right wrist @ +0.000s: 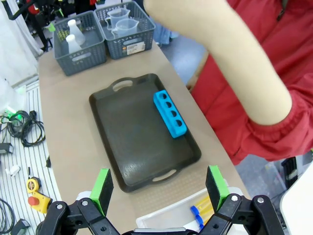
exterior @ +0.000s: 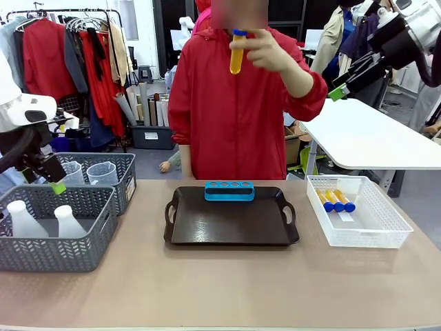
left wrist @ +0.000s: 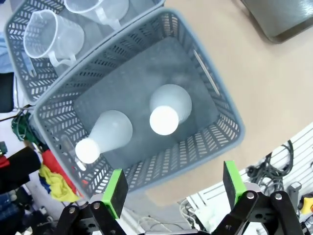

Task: Prepare the laboratory tools.
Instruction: Pick up one Small flask and place it on the Handle tray.

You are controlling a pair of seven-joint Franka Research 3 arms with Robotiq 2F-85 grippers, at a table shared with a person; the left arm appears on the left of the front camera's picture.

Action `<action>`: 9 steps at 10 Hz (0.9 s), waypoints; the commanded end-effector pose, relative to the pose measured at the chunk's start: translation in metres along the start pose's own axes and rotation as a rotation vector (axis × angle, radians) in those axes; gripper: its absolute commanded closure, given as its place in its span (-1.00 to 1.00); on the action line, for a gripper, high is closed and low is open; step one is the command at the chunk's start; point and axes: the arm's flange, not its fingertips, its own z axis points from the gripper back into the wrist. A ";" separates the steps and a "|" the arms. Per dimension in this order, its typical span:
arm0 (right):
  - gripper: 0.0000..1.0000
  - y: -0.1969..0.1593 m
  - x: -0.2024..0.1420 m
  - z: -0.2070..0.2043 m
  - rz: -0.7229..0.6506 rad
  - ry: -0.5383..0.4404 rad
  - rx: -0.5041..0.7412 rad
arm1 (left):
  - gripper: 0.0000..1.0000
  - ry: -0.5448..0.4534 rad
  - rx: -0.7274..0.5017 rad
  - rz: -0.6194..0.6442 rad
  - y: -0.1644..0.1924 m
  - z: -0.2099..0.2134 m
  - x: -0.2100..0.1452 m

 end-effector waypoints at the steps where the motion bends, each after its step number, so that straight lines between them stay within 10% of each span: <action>1: -1.00 0.001 0.001 0.002 0.005 -0.003 0.001 | -1.00 0.006 0.007 0.012 0.004 0.002 -0.004; 9: -1.00 0.001 0.001 0.002 0.005 -0.003 0.001 | -1.00 0.150 -0.015 0.189 0.004 -0.074 0.021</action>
